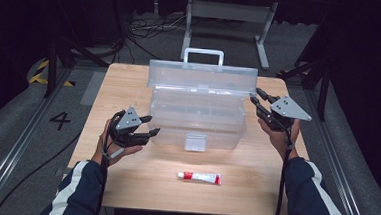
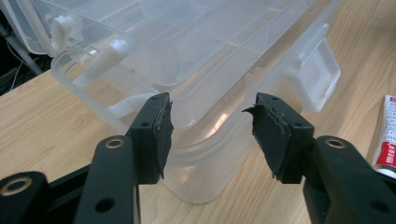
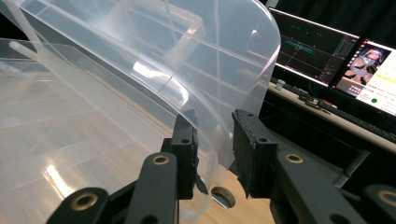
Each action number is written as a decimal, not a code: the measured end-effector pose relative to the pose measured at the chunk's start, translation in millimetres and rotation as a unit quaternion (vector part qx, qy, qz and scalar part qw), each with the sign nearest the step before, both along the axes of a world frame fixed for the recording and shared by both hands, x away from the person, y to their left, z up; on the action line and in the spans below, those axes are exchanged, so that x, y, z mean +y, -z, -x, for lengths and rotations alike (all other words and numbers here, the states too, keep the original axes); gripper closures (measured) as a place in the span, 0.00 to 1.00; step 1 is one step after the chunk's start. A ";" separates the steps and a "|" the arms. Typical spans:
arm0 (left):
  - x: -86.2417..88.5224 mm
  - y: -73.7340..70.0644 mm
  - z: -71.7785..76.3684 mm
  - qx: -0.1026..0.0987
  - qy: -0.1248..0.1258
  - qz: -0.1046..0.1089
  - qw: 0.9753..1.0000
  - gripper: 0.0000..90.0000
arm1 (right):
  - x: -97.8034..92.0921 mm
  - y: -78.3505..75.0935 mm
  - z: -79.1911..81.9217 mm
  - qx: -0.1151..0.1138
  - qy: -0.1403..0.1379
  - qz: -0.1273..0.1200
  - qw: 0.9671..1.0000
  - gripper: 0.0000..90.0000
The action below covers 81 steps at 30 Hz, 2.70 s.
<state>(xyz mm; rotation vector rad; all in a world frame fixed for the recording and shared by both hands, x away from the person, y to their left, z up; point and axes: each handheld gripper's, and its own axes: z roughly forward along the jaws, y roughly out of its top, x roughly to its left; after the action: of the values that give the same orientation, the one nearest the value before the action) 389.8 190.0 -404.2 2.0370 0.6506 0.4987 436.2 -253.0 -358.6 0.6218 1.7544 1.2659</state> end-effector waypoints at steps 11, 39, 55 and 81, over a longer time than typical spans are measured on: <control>-6.5 -2.7 5.6 0.003 0.036 -0.003 0.999 0.58 | 5.3 -7.7 -7.4 -0.007 0.023 -0.014 1.000 0.82; -47.7 16.1 -26.0 0.034 0.080 -0.063 0.994 0.64 | 22.2 -27.1 -27.1 -0.020 0.091 0.001 0.996 0.90; -50.1 15.1 -32.1 0.038 0.133 -0.071 0.988 0.77 | 22.1 -34.9 -37.4 -0.009 0.095 0.017 0.995 0.92; -44.9 11.8 -23.7 0.041 0.176 -0.110 0.977 0.84 | 24.4 -48.4 -34.8 0.014 0.108 0.019 0.994 0.93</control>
<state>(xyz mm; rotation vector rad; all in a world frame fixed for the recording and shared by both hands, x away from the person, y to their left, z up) 413.4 145.1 -416.0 2.3290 0.2772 0.2876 471.0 -228.6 -310.2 0.7871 1.6798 1.0780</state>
